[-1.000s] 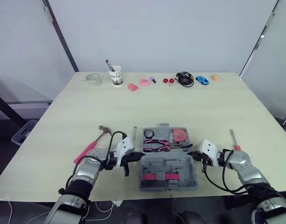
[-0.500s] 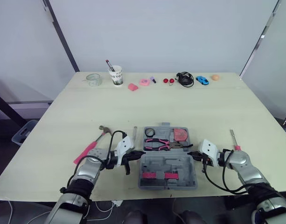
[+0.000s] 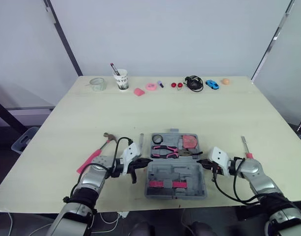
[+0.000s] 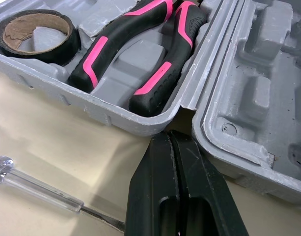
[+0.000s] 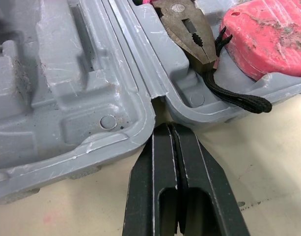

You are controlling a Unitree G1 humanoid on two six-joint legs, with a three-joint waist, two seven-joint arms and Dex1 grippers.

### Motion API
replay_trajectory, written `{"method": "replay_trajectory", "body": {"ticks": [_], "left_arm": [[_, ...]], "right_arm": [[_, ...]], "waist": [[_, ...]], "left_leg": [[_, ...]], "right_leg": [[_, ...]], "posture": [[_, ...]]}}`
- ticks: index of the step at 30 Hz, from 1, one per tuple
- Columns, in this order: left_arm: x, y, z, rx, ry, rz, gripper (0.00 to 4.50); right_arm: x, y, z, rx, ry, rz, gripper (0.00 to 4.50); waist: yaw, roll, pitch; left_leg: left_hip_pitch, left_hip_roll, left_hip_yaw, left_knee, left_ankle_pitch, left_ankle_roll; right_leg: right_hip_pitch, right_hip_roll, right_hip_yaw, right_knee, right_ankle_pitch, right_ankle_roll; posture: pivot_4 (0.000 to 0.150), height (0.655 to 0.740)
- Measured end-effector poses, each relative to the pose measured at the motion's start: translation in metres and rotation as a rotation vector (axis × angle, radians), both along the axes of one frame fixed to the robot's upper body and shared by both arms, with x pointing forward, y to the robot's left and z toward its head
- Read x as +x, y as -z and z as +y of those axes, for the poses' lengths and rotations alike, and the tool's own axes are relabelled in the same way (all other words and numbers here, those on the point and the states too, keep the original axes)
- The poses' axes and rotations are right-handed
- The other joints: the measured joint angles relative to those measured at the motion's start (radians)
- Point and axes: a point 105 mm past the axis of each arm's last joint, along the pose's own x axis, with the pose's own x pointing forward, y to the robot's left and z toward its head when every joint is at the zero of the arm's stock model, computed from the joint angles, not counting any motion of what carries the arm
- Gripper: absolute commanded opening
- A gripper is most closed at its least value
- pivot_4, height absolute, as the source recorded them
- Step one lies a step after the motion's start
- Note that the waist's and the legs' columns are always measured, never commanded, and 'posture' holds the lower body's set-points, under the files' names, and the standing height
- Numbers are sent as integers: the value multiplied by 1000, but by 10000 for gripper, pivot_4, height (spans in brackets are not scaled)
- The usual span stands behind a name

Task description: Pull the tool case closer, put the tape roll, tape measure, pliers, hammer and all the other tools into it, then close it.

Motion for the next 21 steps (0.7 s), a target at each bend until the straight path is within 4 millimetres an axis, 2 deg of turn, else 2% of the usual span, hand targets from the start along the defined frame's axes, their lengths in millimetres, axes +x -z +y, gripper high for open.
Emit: {"method": "replay_trajectory", "body": {"ticks": [21], "left_arm": [[-1,0,4,8,-1,-3,209]], "right_arm": [[5,0,6,10,4,-20,0]], "waist": [[-12,0,0]], "left_leg": [[0,0,0,0,0,0]], "right_leg": [[0,0,0,1,0,0]], "posture": [[1500,7400]]}}
